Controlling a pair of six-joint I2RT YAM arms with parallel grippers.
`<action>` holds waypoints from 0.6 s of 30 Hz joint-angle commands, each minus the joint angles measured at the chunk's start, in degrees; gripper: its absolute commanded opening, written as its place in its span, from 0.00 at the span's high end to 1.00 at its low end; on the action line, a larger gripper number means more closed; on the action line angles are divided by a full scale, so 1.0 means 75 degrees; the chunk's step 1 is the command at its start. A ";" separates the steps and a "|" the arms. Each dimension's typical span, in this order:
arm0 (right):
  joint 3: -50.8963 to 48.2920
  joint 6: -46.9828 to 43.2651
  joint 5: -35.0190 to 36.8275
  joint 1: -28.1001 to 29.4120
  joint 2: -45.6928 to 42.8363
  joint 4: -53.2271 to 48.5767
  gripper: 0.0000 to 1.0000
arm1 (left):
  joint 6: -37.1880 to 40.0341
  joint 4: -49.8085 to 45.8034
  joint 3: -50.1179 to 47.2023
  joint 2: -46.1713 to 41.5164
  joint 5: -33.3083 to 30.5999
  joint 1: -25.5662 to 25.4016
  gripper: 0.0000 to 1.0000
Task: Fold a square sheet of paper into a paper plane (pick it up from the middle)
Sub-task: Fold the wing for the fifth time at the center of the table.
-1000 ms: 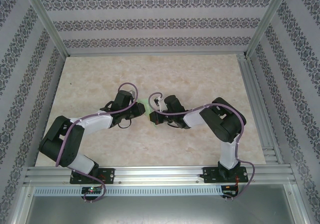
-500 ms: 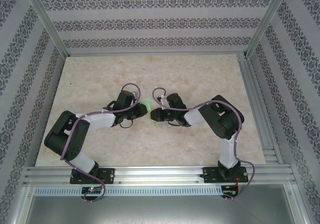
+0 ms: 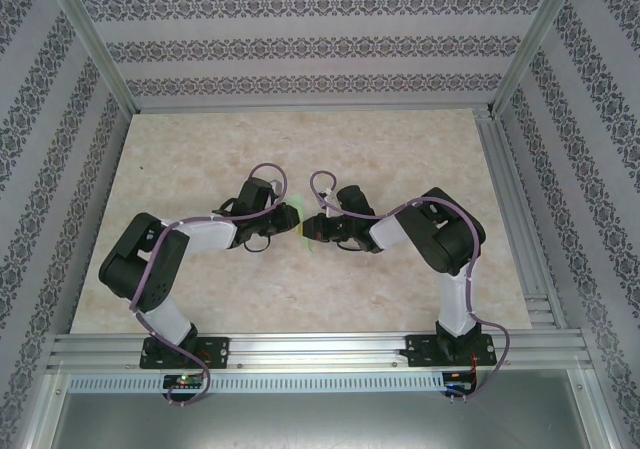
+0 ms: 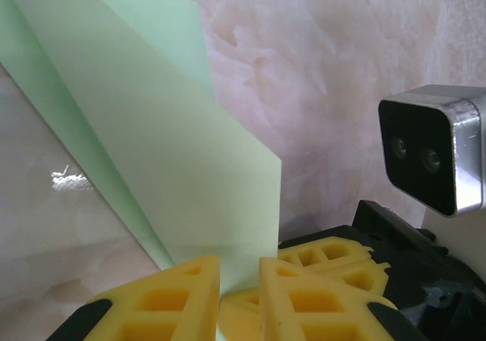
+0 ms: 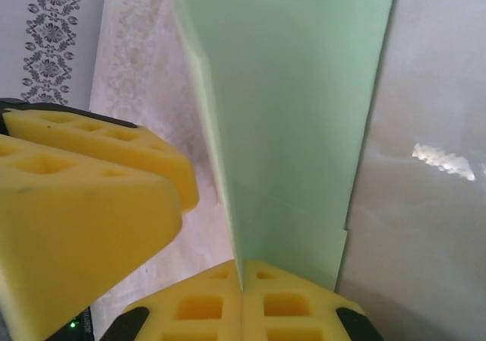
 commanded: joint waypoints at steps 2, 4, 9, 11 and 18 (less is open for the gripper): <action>0.0087 0.0131 0.0195 -0.0139 0.0253 -0.0086 1.00 | 0.0196 0.0343 0.0227 0.0191 0.0087 -0.0088 0.80; 0.0095 0.0172 0.0195 -0.0147 0.0253 -0.0130 1.00 | 0.0200 0.0333 0.0255 0.0254 0.0055 -0.0089 0.80; 0.0128 0.0209 0.0165 -0.0184 0.0270 -0.0239 1.00 | 0.0234 0.0290 0.0326 0.0403 0.0024 -0.0087 0.81; 0.0137 0.0219 0.0154 -0.0182 0.0276 -0.0282 1.00 | 0.0252 0.0227 0.0339 0.0422 -0.0065 -0.0091 0.82; 0.0229 0.0211 0.0080 -0.0192 0.0310 -0.0413 1.00 | 0.0253 0.0151 0.0361 0.0551 -0.0126 -0.0091 0.82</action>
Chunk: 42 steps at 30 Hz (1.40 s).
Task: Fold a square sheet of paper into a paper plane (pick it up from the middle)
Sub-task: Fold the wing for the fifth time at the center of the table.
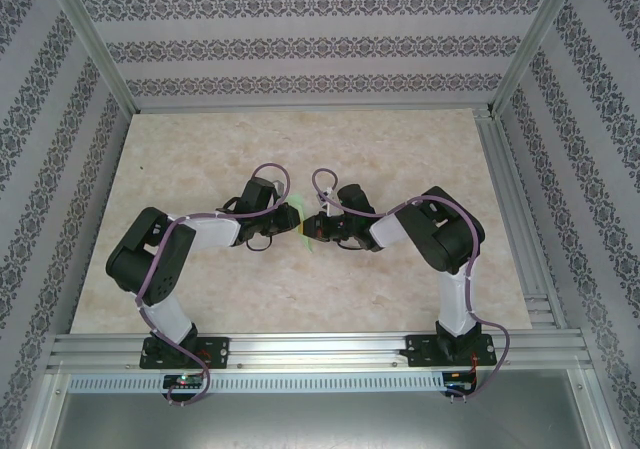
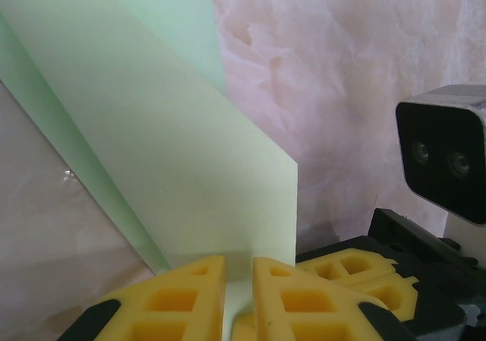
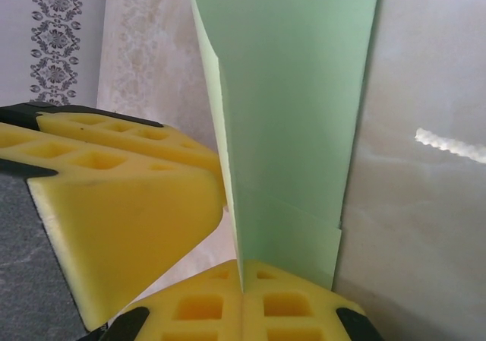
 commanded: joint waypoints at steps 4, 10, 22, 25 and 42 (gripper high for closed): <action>0.0138 -0.0022 0.0247 -0.0115 0.0237 -0.0336 0.99 | 0.0197 0.0092 0.0249 0.0267 -0.0118 -0.0083 0.82; 0.0174 0.0010 0.0148 -0.0132 0.0169 -0.0340 0.94 | 0.0186 0.0006 0.0294 0.0335 -0.0196 -0.0093 0.83; 0.0255 -0.0275 -0.0341 -0.0144 -0.0253 -0.0548 0.90 | 0.0009 0.0042 0.0239 0.0350 -0.0404 -0.0074 0.86; 0.0242 -0.0425 -0.0310 -0.0139 -0.0370 -0.0723 0.87 | -0.0001 0.0027 0.0239 0.0349 -0.0419 -0.0061 0.86; 0.0227 -0.1044 0.0014 -0.0109 -0.0787 -0.1695 0.82 | -0.0086 0.0121 0.0237 0.0415 -0.0309 -0.0061 0.86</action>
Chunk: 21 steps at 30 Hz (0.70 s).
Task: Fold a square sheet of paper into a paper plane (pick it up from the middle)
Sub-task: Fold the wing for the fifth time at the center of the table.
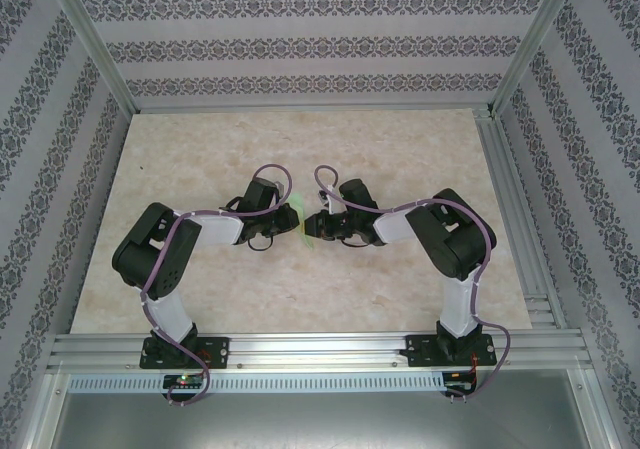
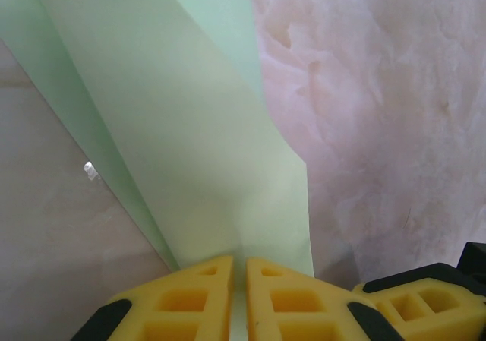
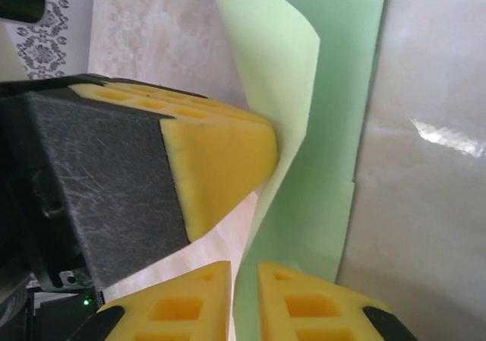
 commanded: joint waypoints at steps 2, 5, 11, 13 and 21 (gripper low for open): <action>0.0102 -0.0402 0.0132 0.0016 -0.0169 -0.0333 0.80 | -0.0050 0.0197 0.0107 0.0094 -0.0051 -0.0063 0.86; 0.0149 -0.0552 0.0220 0.0076 -0.0176 -0.0576 0.78 | -0.0048 0.0188 0.0138 0.0105 -0.0006 -0.0064 0.86; 0.0245 -0.0825 0.0396 0.0158 -0.0198 -0.0883 0.72 | -0.0045 0.0143 0.0194 0.0151 0.0036 -0.0063 0.86; 0.0310 -0.0935 0.0488 0.0170 -0.0192 -0.1050 0.71 | -0.0042 0.0118 0.0197 0.0152 0.0035 -0.0062 0.86; 0.0300 -0.1037 0.0668 0.0172 -0.0146 -0.1223 0.80 | -0.0036 0.0071 0.0229 0.0125 0.0024 -0.0064 0.86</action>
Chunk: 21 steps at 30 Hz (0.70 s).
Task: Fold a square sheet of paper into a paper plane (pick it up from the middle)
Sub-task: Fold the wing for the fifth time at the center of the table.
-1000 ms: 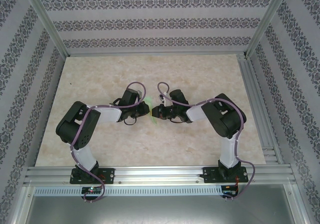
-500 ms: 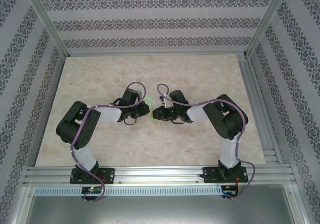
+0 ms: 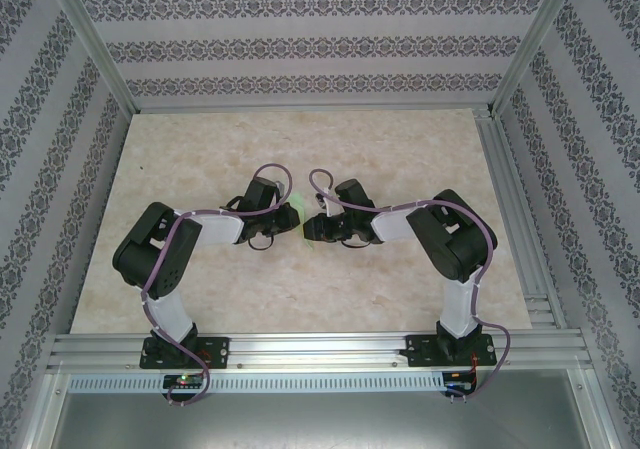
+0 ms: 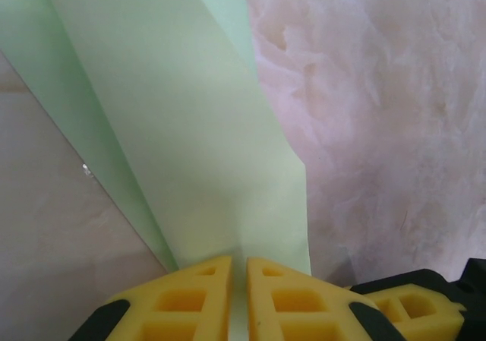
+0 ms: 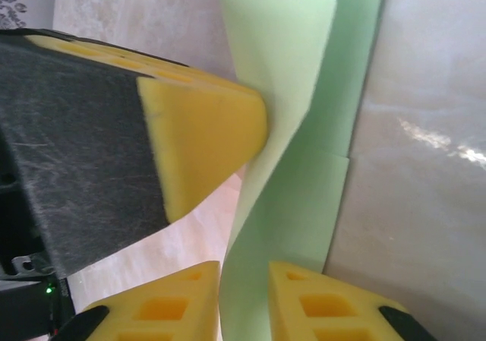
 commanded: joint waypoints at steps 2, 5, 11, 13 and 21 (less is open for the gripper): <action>0.0025 -0.0189 0.0343 -0.0015 -0.0026 -0.0194 0.85 | -0.0037 0.0065 0.0169 0.0044 0.0004 -0.0065 0.86; -0.0023 -0.0087 0.0456 -0.0069 -0.0003 -0.0175 0.89 | -0.0007 0.0041 0.0176 -0.0012 -0.0006 -0.0064 0.85; -0.0052 0.0113 0.0398 -0.0124 0.0090 -0.0053 0.92 | 0.0082 0.0081 0.0178 -0.0146 0.0098 -0.0067 0.85; -0.0071 0.0190 0.0353 -0.0135 0.0127 0.0016 0.92 | 0.0116 0.0122 0.0164 -0.0194 0.0144 -0.0064 0.84; -0.0197 0.0597 0.0315 -0.0211 0.0289 0.0242 0.93 | 0.0200 0.0231 0.0117 -0.0211 0.0368 -0.0062 0.83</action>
